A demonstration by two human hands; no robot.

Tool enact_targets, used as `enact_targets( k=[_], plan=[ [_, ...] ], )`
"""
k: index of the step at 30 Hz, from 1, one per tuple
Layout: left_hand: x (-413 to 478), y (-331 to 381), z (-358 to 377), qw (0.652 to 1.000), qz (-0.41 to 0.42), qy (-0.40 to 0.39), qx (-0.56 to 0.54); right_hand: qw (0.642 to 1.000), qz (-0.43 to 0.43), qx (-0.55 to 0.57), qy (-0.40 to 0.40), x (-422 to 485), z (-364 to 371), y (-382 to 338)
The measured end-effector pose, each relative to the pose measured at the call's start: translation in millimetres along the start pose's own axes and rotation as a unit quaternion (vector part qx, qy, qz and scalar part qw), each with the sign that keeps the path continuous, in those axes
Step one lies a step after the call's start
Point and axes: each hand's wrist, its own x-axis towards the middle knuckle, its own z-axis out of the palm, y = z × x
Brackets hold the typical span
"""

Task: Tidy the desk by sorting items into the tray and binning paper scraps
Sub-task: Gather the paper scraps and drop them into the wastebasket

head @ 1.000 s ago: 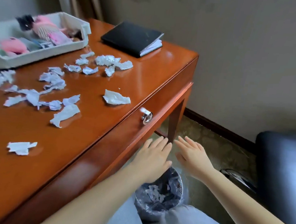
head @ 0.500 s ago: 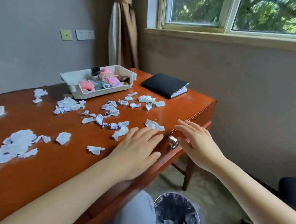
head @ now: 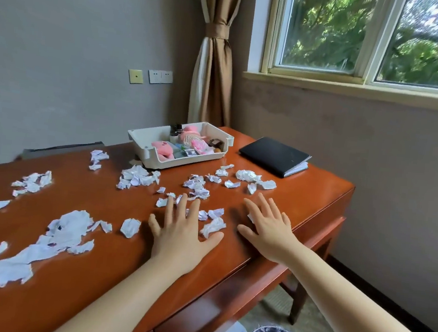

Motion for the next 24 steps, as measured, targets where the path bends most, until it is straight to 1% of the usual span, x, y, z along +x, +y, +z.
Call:
enact_targets(
  k=[6,10,14,16,24],
  plan=[
    [28,4,3,0.999,-0.042,-0.023,-0.011,0.998,0.046,-0.011,0.030,41,4,1],
    [48,1,5,0.998,-0.064,-0.009,-0.018,0.996,0.076,-0.009,0.048,68,5,2],
    [63,-6,7,0.998,-0.051,0.024,-0.036,0.994,0.099,-0.007,0.054,92,7,4],
    [70,-10,9,0.997,-0.041,0.045,-0.049,0.994,0.089,-0.004,0.067,100,7,5],
    [99,-21,8,0.989,0.002,0.095,-0.115,0.995,-0.013,0.055,0.085,109,3,4]
  ],
)
